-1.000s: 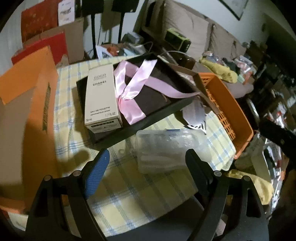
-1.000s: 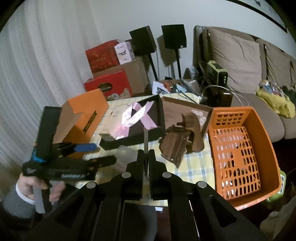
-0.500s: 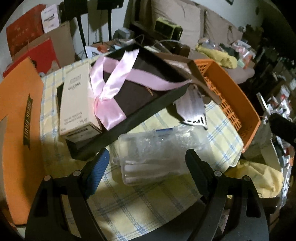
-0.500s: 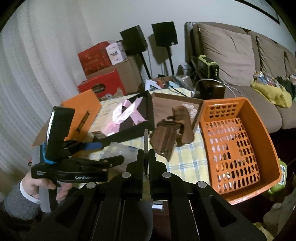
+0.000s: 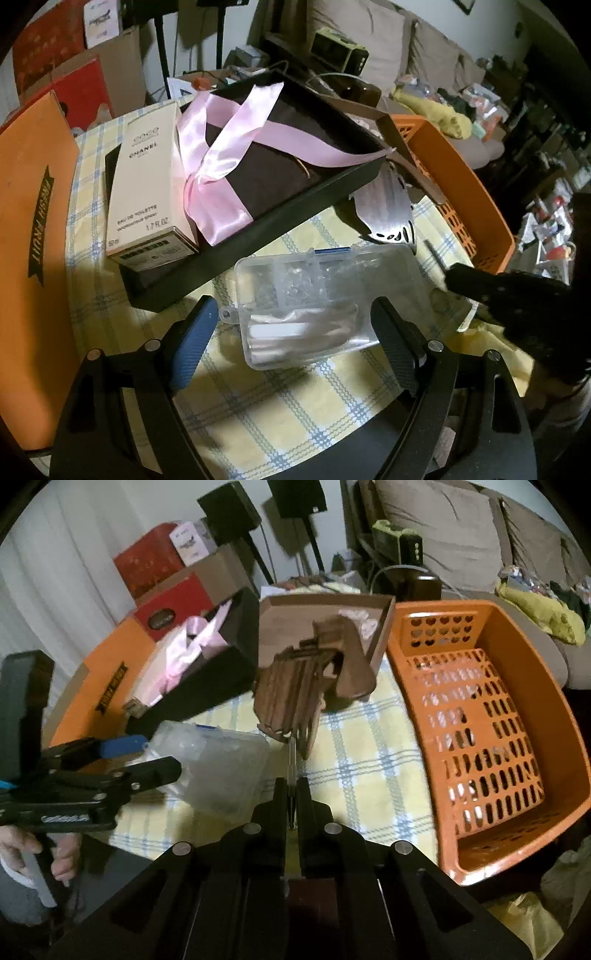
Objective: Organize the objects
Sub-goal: 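Grasp the clear plastic compartment box with the left gripper and lift it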
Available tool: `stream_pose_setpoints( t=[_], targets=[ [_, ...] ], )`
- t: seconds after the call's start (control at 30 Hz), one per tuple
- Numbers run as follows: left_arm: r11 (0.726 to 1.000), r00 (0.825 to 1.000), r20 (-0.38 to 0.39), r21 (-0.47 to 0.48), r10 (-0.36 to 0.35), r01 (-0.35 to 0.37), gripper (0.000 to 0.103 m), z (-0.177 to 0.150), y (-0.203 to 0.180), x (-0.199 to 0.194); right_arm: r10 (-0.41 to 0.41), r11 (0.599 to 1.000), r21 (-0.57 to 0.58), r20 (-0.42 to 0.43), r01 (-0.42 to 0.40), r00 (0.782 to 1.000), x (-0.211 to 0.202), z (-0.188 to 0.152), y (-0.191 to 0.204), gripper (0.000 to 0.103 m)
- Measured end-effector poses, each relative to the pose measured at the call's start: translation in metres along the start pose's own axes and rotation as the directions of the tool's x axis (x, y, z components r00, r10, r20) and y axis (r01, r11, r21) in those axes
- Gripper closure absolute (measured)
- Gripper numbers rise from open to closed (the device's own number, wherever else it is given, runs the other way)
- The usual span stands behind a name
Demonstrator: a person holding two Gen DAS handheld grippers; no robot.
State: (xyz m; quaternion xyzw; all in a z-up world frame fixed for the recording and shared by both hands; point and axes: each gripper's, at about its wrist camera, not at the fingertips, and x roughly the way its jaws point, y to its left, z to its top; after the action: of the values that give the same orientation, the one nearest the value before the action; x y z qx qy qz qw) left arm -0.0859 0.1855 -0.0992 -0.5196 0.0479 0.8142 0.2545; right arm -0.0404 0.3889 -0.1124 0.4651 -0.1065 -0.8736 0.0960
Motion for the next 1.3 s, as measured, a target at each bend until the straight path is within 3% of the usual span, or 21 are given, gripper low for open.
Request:
stream_pose_setpoints(
  t=[0.33,0.67,1.03,1.3],
  targets=[
    [1.0,1.0,-0.016,-0.018,-0.023,0.022,0.022,-0.002,0.001,0.007,0.011,1.0,-0.003,-0.02,-0.011,1.0,0.02,0.002,0.01,0.1],
    [0.999,0.999,0.005,-0.014,-0.048,0.048,0.026,-0.005,-0.003,-0.008,0.0,1.0,-0.02,0.02,0.0,1.0,0.002,0.006,0.018,0.1],
    [0.996,0.992,0.111,-0.057,-0.063,0.069,0.026,-0.003,0.004,-0.065,0.015,0.996,-0.09,0.116,-0.005,0.993,-0.041,0.021,0.055,0.1],
    [0.993,0.98,0.198,-0.106,-0.034,0.055,0.028,0.001,0.019,-0.118,0.043,0.987,-0.162,0.158,-0.017,0.986,-0.059,0.041,0.094,0.1]
  ],
)
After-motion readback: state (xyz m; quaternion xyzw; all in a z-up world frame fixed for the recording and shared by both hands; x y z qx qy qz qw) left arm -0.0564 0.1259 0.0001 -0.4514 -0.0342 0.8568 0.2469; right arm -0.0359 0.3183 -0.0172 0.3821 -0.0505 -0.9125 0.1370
